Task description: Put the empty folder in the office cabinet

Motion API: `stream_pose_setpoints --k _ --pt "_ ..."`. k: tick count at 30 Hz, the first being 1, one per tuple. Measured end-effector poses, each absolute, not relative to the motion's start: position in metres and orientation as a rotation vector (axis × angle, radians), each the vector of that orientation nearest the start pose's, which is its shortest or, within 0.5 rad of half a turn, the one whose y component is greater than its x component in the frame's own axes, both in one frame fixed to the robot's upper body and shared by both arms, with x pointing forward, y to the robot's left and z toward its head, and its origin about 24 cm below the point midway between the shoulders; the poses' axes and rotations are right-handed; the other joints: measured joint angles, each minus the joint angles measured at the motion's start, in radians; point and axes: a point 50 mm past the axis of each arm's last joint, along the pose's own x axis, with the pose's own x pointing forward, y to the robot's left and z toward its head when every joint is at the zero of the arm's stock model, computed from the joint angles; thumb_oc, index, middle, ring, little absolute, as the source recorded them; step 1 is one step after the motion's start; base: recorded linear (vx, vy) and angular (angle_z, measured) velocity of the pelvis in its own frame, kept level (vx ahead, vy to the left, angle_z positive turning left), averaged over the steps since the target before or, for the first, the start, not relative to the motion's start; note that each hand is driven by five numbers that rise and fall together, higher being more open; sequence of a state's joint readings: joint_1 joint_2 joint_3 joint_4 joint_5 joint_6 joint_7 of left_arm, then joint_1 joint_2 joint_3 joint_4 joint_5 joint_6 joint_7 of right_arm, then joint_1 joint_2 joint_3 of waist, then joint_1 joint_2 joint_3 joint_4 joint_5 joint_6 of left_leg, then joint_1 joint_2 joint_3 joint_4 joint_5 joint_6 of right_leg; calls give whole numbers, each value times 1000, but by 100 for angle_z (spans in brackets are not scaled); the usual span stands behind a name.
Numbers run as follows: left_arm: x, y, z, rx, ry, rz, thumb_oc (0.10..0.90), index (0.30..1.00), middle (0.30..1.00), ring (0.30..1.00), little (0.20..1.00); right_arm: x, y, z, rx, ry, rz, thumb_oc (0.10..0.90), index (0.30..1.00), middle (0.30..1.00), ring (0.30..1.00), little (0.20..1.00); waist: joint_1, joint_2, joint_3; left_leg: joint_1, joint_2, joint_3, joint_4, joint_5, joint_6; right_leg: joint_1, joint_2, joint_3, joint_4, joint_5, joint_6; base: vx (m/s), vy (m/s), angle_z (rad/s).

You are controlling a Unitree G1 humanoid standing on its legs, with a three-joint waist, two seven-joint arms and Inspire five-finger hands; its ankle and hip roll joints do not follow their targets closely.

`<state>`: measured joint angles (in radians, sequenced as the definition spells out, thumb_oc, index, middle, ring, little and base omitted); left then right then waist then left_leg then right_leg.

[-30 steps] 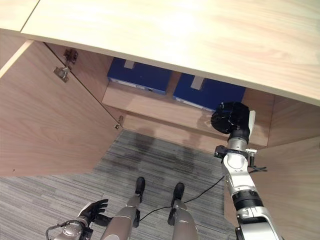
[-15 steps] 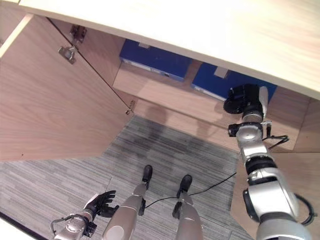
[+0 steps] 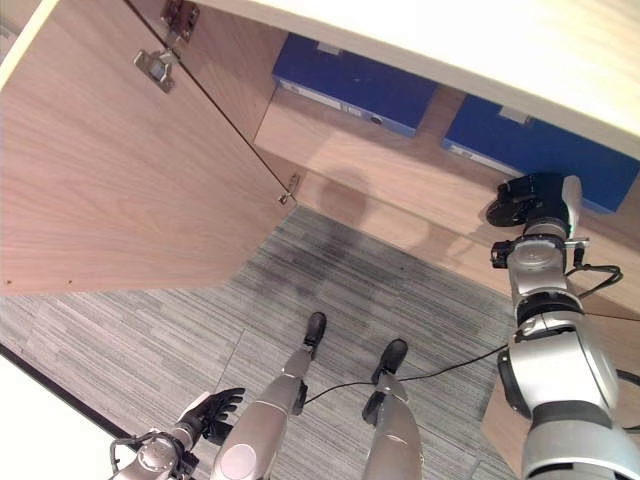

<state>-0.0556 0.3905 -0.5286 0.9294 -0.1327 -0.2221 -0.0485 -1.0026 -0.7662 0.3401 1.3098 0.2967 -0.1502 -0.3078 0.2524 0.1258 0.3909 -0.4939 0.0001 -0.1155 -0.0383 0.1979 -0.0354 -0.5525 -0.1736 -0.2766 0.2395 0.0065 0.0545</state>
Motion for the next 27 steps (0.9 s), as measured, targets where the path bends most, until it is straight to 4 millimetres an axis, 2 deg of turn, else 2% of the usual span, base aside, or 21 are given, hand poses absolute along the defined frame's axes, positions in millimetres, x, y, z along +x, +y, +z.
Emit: stream_pose_setpoints --k 3,6,12,15,27 --pt "168 208 -120 437 750 -332 800 900 900 900 900 360 -357 175 -534 24 -673 400 300 300 300 300 -1 0 0 -17 -1 0 2 1 -1 -25 -3 1 18 -10 5 0 0 0" --pt "170 206 -118 435 734 -336 800 900 900 900 900 363 -356 184 -527 -3 -692 400 300 300 300 300 1 2 0 -41 -3 -2 3 7 -14 -68 -11 4 56 -23 0 3 -4 3" --pt "173 207 -114 438 711 -339 800 900 900 900 900 362 -360 195 -519 -21 -725 400 300 300 300 300 18 7 -1 -68 -2 -3 13 10 -15 -113 -13 15 103 -36 -16 1 -1 1" --pt "173 206 -114 434 706 -342 800 900 900 900 900 359 -365 198 -525 -22 -736 400 300 300 300 300 25 11 -2 -72 -2 -4 16 11 -16 -119 -14 16 111 -36 -16 0 0 0" --pt "169 206 -114 428 711 -346 800 900 900 900 900 361 -365 208 -490 -34 -736 400 300 300 300 300 15 18 -7 -76 -3 -6 19 22 -17 -120 -14 15 109 -29 -13 0 0 0"
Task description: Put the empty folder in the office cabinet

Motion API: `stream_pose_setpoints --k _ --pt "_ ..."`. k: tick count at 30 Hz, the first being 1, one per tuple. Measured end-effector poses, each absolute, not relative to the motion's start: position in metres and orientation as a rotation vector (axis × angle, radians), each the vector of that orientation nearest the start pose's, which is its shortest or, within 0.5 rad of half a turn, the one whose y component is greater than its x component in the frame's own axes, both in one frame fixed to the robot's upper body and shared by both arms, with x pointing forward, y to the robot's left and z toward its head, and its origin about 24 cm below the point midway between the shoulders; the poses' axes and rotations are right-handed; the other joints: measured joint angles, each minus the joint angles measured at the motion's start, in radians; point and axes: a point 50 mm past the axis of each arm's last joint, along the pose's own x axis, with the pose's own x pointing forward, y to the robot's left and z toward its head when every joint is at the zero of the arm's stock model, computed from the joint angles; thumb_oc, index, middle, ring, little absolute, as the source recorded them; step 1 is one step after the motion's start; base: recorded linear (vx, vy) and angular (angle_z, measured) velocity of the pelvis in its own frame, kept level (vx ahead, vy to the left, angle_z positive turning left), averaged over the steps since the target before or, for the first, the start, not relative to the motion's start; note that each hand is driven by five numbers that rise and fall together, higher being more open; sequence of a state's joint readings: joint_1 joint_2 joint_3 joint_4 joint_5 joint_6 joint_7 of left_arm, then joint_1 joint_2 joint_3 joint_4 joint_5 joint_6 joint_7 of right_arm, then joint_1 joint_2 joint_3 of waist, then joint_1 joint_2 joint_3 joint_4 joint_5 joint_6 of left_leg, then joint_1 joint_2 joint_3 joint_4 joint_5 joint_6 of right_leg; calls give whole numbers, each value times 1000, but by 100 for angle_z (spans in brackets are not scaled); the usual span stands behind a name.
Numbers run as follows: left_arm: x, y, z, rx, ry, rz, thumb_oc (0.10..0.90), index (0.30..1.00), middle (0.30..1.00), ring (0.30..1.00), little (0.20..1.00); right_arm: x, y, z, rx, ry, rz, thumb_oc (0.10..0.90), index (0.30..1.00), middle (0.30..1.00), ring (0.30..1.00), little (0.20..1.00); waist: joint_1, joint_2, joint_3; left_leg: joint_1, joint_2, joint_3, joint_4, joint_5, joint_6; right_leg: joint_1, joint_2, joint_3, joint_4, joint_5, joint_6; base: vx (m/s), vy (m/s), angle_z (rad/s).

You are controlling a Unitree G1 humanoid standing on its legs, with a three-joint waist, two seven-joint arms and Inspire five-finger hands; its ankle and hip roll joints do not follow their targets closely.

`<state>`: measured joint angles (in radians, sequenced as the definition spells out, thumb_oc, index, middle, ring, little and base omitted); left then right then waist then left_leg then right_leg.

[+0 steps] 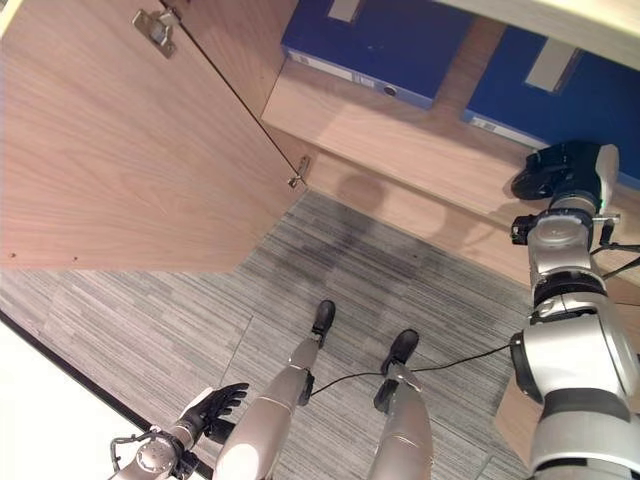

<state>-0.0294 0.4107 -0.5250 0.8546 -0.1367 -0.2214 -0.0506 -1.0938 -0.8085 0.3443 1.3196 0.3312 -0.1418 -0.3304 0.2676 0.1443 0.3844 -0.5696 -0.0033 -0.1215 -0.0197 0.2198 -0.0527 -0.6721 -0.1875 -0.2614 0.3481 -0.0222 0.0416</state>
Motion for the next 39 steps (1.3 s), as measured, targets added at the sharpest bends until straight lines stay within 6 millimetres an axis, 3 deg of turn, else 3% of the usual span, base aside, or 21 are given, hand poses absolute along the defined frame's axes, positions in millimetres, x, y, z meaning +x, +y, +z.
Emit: stream_pose_setpoints --k 2,6,7,8,11,14,15,16,17,22,25,27,36,39 --pt "169 206 -115 428 714 -343 800 900 900 900 900 362 -362 206 -462 -52 -727 400 300 300 300 300 -4 0 0 3 0 0 0 6 2 5 1 -1 -2 1 0 0 0 0" --pt "168 207 -122 397 768 -275 800 900 900 900 900 364 -321 165 -296 -119 -597 400 300 300 300 300 -43 -5 -1 66 4 -1 1 -7 10 86 10 -6 -35 10 -8 34 -12 -1" --pt "167 209 -123 401 779 -265 800 900 900 900 900 364 -312 154 -278 -120 -564 431 347 347 347 347 -52 -15 -7 72 4 1 2 -11 10 91 10 -5 -35 10 -7 71 -13 -6" --pt "167 213 -124 400 801 -238 800 900 900 900 900 363 -293 135 -237 -108 -514 800 900 900 900 900 -71 -28 -12 86 6 4 4 -18 11 105 13 -1 -40 8 -4 88 -3 -7" --pt "163 220 -128 405 835 -193 800 900 900 900 900 347 -260 79 -140 -8 -442 800 900 900 900 900 -101 -61 -29 136 10 6 3 -33 13 167 20 -3 -69 8 -2 119 28 -5" --pt "153 228 -134 416 910 -152 800 900 900 900 900 303 -227 9 -97 159 -362 800 900 900 900 900 -134 -108 -54 226 17 22 3 -66 12 277 32 1 -123 8 4 118 29 -12" --pt "141 237 -138 429 963 -133 800 900 900 900 900 285 -214 -15 -99 237 -311 800 900 900 900 900 -142 -132 -78 260 19 31 -2 -77 14 314 37 4 -144 8 10 173 42 -22" --pt "132 243 -142 439 1014 -110 800 900 900 900 900 258 -207 -44 -92 342 -277 800 900 900 900 900 -177 -155 -108 307 22 39 -11 -85 16 374 45 7 -187 18 18 148 40 -25" --pt "125 245 -144 433 1041 -97 800 900 900 900 900 243 -208 -56 -89 396 -272 800 900 900 900 900 -192 -168 -133 332 23 45 -24 -89 18 401 48 10 -218 30 17 110 26 -18" --pt "114 248 -148 385 1079 -38 800 900 900 900 900 211 -215 -78 -144 505 -226 800 900 900 900 900 -217 -188 -193 430 26 84 -60 -100 26 520 65 36 -342 86 30 73 3 -23" --pt "106 248 -151 361 1109 -14 800 900 900 900 900 198 -210 -91 -189 574 -146 800 900 900 900 900 -235 -191 -230 480 27 88 -61 -114 20 596 71 35 -394 102 32 54 -15 -2" --pt "97 244 -155 341 1128 -13 800 900 900 900 900 181 -206 -103 -217 642 -85 800 900 900 900 900 -236 -190 -291 492 29 87 -61 -118 22 617 75 34 -413 103 32 18 -46 1" --pt "99 222 -158 274 1101 -34 800 900 900 900 900 159 -203 -119 -259 758 -15 800 900 900 900 900 -231 -183 -331 539 46 44 -62 -119 4 696 97 -2 -434 103 22 -54 -63 13" --pt "99 220 -158 259 1095 -29 800 900 900 900 900 150 -204 -124 -264 790 -10 800 900 900 900 900 -200 -179 -341 535 56 1 -65 -115 -12 721 111 -49 -437 96 10 -135 -73 33"
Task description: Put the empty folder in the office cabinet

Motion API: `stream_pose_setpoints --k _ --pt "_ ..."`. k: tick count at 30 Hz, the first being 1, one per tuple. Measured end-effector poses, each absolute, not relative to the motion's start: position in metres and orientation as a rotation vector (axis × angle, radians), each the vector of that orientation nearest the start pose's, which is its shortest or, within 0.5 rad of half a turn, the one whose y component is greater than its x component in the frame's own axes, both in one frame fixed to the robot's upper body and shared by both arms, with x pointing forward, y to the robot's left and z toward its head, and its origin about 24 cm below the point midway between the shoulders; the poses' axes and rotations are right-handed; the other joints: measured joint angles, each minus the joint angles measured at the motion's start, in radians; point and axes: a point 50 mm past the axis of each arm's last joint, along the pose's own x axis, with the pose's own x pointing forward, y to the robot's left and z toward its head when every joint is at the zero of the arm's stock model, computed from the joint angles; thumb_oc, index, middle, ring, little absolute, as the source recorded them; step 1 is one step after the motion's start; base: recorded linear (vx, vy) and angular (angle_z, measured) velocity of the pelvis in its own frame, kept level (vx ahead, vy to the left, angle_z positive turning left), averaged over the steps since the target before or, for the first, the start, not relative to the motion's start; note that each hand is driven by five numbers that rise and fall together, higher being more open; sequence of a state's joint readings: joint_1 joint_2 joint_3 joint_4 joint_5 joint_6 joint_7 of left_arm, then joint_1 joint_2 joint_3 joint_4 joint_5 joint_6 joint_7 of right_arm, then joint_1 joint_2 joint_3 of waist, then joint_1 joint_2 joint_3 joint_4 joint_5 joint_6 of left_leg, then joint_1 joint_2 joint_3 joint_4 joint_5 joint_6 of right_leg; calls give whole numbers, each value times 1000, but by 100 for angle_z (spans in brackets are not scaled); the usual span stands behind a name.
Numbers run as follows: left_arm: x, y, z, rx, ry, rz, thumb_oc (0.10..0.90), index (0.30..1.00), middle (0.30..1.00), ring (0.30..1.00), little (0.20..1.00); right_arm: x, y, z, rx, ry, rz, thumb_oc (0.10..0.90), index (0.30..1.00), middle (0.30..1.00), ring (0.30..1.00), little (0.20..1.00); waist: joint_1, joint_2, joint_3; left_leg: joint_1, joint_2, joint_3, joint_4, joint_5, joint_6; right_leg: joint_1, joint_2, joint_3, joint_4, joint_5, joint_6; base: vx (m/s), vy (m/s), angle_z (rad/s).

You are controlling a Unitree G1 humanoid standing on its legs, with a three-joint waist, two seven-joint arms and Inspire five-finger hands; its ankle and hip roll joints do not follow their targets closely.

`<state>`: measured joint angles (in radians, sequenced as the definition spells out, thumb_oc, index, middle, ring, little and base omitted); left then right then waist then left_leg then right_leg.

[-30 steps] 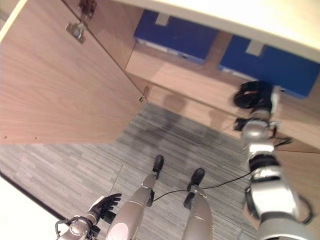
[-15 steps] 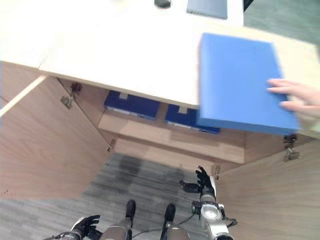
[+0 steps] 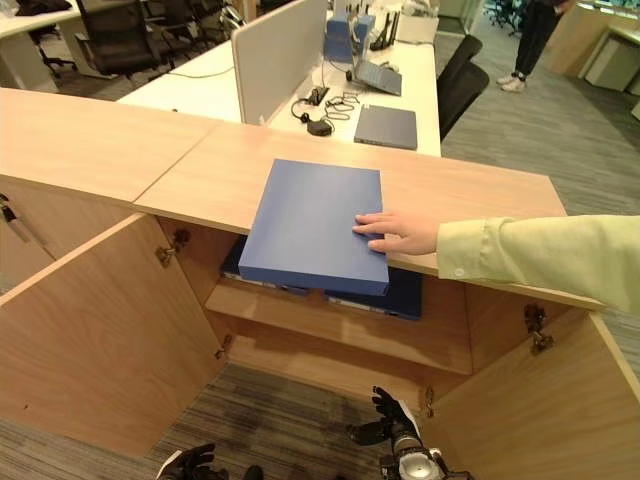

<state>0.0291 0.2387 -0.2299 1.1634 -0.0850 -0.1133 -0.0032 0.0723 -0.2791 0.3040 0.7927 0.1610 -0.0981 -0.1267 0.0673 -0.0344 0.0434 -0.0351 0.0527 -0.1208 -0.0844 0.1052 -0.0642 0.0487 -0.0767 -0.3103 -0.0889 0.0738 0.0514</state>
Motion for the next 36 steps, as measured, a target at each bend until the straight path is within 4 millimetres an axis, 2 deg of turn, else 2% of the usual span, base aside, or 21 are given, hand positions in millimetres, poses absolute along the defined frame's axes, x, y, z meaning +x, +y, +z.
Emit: stream_pose_setpoints --k 4,7,9,10,11,14,15,16,19,22,24,26,28,29,30,31,32,33,34,35,36 --pt "99 216 -158 192 1080 25 800 900 900 900 900 150 -204 -124 -268 791 -5 800 900 900 900 900 50 18 0 -38 19 -33 9 18 -27 -9 19 -51 -2 -8 -10 -161 -9 43" --pt "102 211 -158 118 1060 76 800 900 900 900 900 154 -206 -123 -298 786 14 800 900 900 900 900 79 41 9 -80 38 -20 23 28 -33 -9 30 -112 -1 -6 -22 -251 71 62" --pt "112 215 -154 111 1025 105 800 900 900 900 900 155 -210 -121 -321 782 25 800 900 900 900 900 70 16 29 -124 87 203 53 -20 -24 -18 -13 -193 -4 -7 -53 -255 109 102" --pt "112 216 -154 112 1025 107 800 900 900 900 900 158 -211 -120 -329 779 26 800 900 900 900 900 74 5 34 -122 95 238 75 -19 -33 -32 -41 -230 0 15 -63 -221 105 79" --pt "111 220 -154 109 1028 129 800 900 900 900 900 161 -212 -119 -335 771 27 800 900 900 900 900 60 -3 37 -125 126 365 134 -19 -36 -21 -61 -241 -3 14 -62 -2 45 61" --pt "103 221 -157 128 1063 128 800 900 900 900 900 156 -219 -120 -346 793 8 800 900 900 900 900 28 2 40 -46 162 409 207 -24 -51 29 -114 -310 4 10 -1 55 93 98" --pt "99 219 -158 130 1074 123 800 900 900 900 900 149 -224 -122 -347 812 -11 800 900 900 900 900 11 16 38 -5 154 416 165 -44 -59 56 -120 -349 15 12 23 46 92 99" --pt "101 221 -157 140 1070 119 800 900 900 900 900 148 -224 -122 -334 818 -26 800 900 900 900 900 14 22 40 21 139 418 118 -62 -42 56 -129 -356 34 8 33 47 96 78" --pt "94 236 -156 146 1082 169 800 900 900 900 900 149 -200 -128 -262 823 2 800 900 900 900 900 36 -47 53 13 61 387 98 -52 2 31 -186 -269 85 -7 55 49 183 49" --pt "100 238 -154 175 1074 148 800 900 900 900 900 150 -186 -131 -227 834 22 800 900 900 900 900 54 -62 51 17 24 361 107 -77 31 31 -243 -269 157 -15 59 33 171 41" --pt "99 237 -154 188 1078 137 800 900 900 900 900 155 -181 -129 -224 819 37 800 900 900 900 900 53 -53 56 19 14 358 111 -80 41 15 -267 -270 196 -19 64 22 231 8" --pt "101 233 -155 196 1087 116 800 900 900 900 900 167 -179 -127 -234 803 43 800 900 900 900 900 49 -26 67 45 -7 360 90 -93 63 -25 -331 -277 350 1 68 -49 202 8" --pt "106 236 -153 202 1074 121 800 900 900 900 900 169 -181 -127 -252 813 43 800 900 900 900 900 56 -5 92 52 -20 364 122 -109 103 -123 -418 -213 564 47 108 -22 32 2" --pt "110 242 -151 218 1062 130 800 900 900 900 900 167 -179 -128 -249 819 50 800 900 900 900 900 63 0 98 56 -22 361 115 -110 105 -150 -430 -199 601 62 144 15 -50 6" --pt "110 250 -148 237 1059 146 800 900 900 900 900 164 -176 -130 -239 823 57 800 900 900 900 900 66 -6 98 57 -21 356 102 -99 106 -163 -393 -157 561 9 163 45 -70 16" --pt "109 259 -146 260 1064 159 800 900 900 900 900 162 -175 -131 -235 828 57 800 900 900 900 900 68 -17 97 56 -22 350 89 -82 111 -134 -350 -137 458 -24 156 67 -83 25" --pt "107 262 -146 266 1071 163 800 900 900 900 900 160 -175 -132 -233 836 54 800 900 900 900 900 66 -31 94 64 -29 336 73 -69 100 -83 -291 -136 323 -29 153 84 -80 27" --pt "105 265 -146 271 1074 169 800 900 900 900 900 158 -175 -132 -233 839 54 800 900 900 900 900 66 -38 92 75 -32 331 62 -64 95 -63 -269 -132 278 -28 152 59 -67 19" --pt "99 265 -147 271 1087 172 800 900 900 900 900 154 -175 -134 -231 849 55 800 900 900 900 900 65 -48 85 85 -43 333 45 -58 78 -30 -237 -116 207 -31 113 26 -38 -2" --pt "95 262 -149 263 1098 172 800 900 900 900 900 154 -177 -134 -236 851 51 800 900 900 900 900 67 -50 80 93 -42 337 39 -57 73 -17 -228 -110 184 -31 99 17 -41 -9" --pt "87 254 -153 247 1120 150 800 900 900 900 900 152 -182 -134 -240 854 37 800 900 900 900 900 50 -32 71 91 -28 337 35 -57 63 -13 -210 -111 161 -29 89 3 -31 -16"
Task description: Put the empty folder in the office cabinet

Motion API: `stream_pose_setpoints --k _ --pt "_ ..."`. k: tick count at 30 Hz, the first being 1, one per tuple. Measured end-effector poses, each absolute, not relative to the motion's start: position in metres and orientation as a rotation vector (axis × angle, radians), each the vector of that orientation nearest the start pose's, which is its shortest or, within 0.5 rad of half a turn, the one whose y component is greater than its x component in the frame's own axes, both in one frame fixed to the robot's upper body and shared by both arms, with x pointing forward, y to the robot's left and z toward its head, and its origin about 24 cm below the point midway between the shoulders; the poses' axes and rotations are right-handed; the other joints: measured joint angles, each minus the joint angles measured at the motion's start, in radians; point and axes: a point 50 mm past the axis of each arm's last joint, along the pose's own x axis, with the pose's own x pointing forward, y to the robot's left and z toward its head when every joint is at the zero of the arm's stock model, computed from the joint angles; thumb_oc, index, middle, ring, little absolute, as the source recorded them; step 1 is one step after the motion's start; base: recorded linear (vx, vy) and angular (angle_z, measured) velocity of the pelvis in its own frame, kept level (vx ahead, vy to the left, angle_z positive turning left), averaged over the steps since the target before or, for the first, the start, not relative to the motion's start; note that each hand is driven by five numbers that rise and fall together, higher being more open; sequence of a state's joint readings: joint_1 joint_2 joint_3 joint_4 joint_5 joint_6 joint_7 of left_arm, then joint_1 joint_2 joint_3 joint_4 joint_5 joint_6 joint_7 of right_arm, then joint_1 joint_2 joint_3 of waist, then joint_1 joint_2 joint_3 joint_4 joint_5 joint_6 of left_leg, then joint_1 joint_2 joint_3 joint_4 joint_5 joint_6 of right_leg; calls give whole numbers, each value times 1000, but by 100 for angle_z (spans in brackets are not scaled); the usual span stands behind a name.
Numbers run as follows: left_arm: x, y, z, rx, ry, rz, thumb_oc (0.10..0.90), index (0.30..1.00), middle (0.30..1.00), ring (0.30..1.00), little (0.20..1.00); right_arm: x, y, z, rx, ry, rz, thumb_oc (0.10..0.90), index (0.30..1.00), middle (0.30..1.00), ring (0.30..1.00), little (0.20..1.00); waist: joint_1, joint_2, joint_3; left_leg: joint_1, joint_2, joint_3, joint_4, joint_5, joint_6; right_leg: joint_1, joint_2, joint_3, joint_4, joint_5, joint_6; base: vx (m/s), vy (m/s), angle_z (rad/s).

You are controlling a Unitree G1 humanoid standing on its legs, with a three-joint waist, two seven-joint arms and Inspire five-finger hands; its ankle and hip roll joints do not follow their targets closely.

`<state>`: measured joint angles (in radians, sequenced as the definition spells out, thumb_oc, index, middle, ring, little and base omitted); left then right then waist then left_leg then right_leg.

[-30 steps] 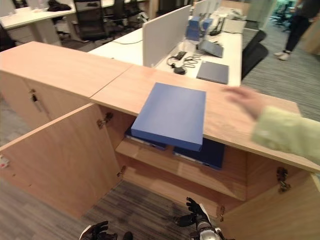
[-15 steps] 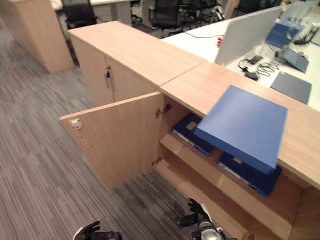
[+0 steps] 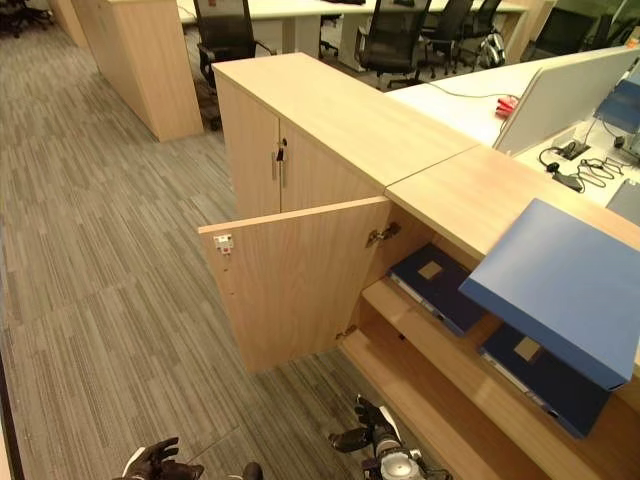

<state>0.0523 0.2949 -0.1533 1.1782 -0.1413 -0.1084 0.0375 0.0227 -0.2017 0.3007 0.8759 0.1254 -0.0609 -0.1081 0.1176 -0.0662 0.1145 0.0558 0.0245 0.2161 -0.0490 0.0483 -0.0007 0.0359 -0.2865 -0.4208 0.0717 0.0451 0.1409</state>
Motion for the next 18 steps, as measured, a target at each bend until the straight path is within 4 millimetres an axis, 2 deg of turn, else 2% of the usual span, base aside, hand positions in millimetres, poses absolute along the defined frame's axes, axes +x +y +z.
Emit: stream_pose_setpoints --k 2,6,9,10,11,12,13,14,15,16,17,18 --pt "81 241 -158 226 1136 135 800 900 900 900 900 143 -188 -137 -257 879 29 800 900 900 900 900 -12 20 -10 1 20 3 -7 16 -15 5 30 1 -21 11 -13 -18 -48 -11" --pt "77 242 -158 281 1149 104 800 900 900 900 900 132 -196 -140 -270 915 17 800 900 900 900 900 -35 35 -20 13 46 37 -4 16 -26 -8 66 30 -33 7 -19 -59 -57 -33" --pt "77 248 -157 337 1161 70 800 900 900 900 900 137 -197 -138 -271 903 11 800 900 900 900 900 -50 35 -27 20 70 129 -3 10 -35 -58 69 70 -35 12 -32 -44 -59 -86" --pt "77 246 -158 336 1164 62 800 900 900 900 900 139 -199 -138 -269 905 2 800 900 900 900 900 -51 47 -36 30 89 190 -23 17 -39 -61 53 -22 -38 -6 -42 -20 -97 -124" --pt "77 245 -158 332 1166 63 800 900 900 900 900 141 -198 -137 -267 901 2 800 900 900 900 900 -42 57 -44 36 104 225 -30 13 -35 -76 36 -84 -4 -6 -41 -29 -157 -127" --pt "77 247 -157 342 1164 60 800 900 900 900 900 145 -195 -136 -260 891 9 800 900 900 900 900 -55 51 -47 36 108 264 -22 22 -46 -96 -13 -148 36 -7 -41 -5 -274 -112" --pt "77 249 -157 347 1164 58 800 900 900 900 900 147 -192 -135 -249 879 18 800 900 900 900 900 -71 30 -56 36 105 278 -14 6 -43 -97 -43 -144 63 -2 -34 54 -225 -76" --pt "79 250 -156 351 1161 62 800 900 900 900 900 145 -191 -136 -246 882 18 800 900 900 900 900 -91 25 -59 39 107 284 -8 7 -51 -98 -46 -136 62 18 -17 47 -241 -62" --pt "82 249 -156 348 1157 61 800 900 900 900 900 143 -193 -136 -250 890 12 800 900 900 900 900 -109 34 -62 54 125 297 0 10 -61 -96 -12 -90 58 16 -29 27 -145 -46" --pt "81 244 -157 338 1157 54 800 900 900 900 900 141 -197 -136 -261 896 4 800 900 900 900 900 -114 41 -65 56 137 296 1 8 -66 -92 -1 -83 56 18 -37 31 -212 -49" --pt "90 232 -158 308 1134 22 800 900 900 900 900 135 -208 -137 -276 910 -19 800 900 900 900 900 -142 68 -62 57 163 301 26 3 -76 -97 29 -69 47 11 -39 25 -170 -38" --pt "94 223 -160 292 1124 -2 800 900 900 900 900 134 -215 -136 -290 913 -31 800 900 900 900 900 -144 80 -65 51 178 301 50 -1 -80 -95 41 -48 39 10 -47 48 -225 -62"
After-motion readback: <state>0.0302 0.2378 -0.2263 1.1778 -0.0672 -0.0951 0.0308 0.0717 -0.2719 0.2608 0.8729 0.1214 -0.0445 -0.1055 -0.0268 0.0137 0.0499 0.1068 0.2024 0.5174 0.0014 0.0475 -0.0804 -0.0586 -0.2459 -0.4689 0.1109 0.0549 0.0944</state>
